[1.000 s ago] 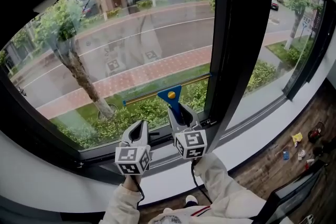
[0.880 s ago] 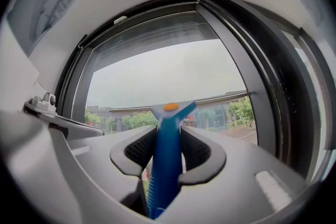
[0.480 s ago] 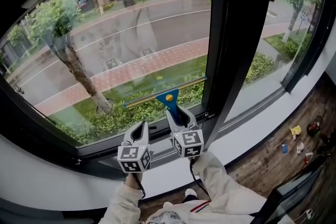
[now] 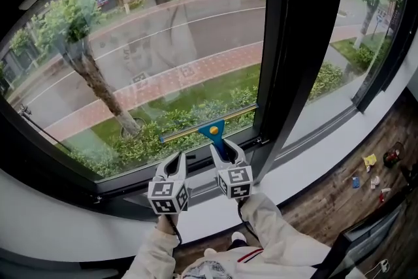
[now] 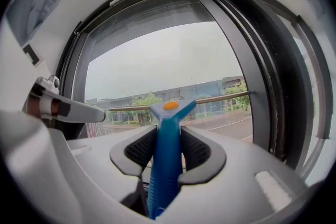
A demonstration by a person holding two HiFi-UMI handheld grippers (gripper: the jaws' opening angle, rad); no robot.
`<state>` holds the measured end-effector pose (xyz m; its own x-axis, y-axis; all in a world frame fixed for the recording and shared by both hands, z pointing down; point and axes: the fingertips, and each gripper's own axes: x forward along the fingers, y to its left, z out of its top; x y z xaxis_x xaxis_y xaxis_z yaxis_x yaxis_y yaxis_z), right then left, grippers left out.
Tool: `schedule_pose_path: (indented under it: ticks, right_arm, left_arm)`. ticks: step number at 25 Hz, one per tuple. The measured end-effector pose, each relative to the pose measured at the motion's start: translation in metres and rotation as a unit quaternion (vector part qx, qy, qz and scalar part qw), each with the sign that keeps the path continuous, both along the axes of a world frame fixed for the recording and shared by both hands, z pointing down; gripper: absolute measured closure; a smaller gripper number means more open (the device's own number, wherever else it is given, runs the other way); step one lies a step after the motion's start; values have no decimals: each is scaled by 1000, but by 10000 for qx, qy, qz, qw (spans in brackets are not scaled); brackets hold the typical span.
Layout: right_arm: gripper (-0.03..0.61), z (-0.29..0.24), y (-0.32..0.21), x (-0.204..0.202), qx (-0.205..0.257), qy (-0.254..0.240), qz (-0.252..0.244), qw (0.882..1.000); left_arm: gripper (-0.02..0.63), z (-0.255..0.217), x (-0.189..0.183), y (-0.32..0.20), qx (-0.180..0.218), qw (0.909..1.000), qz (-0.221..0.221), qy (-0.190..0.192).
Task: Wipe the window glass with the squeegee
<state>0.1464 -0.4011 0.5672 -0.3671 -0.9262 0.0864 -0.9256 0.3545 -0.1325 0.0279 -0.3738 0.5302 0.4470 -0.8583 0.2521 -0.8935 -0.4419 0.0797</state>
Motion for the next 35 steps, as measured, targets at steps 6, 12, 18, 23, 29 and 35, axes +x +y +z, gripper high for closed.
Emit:
schedule_pose_path:
  ticks: [6, 12, 18, 23, 29, 35]
  right_arm:
    - [436, 32, 1, -2, -307, 171, 3, 9994]
    - [436, 51, 4, -4, -578, 155, 35, 9982]
    - [436, 72, 4, -2, -801, 113, 80, 9967]
    - [436, 86, 3, -1, -963, 169, 111, 9951]
    - [436, 106, 7, 0, -1205, 324, 138, 9921]
    - [437, 113, 8, 0, -1302, 430, 129, 9905]
  left_arm:
    - [614, 9, -5, -1, -141, 9999, -24, -29]
    - [614, 15, -5, 2, -193, 9998, -4, -49]
    - [614, 25, -5, 8, -318, 9995, -1, -88]
    - [614, 38, -6, 15, -467, 9989, -13, -84]
    - [614, 50, -2, 22, -596, 9982, 50, -78]
    - [614, 55, -1, 22, -662, 9978, 61, -75]
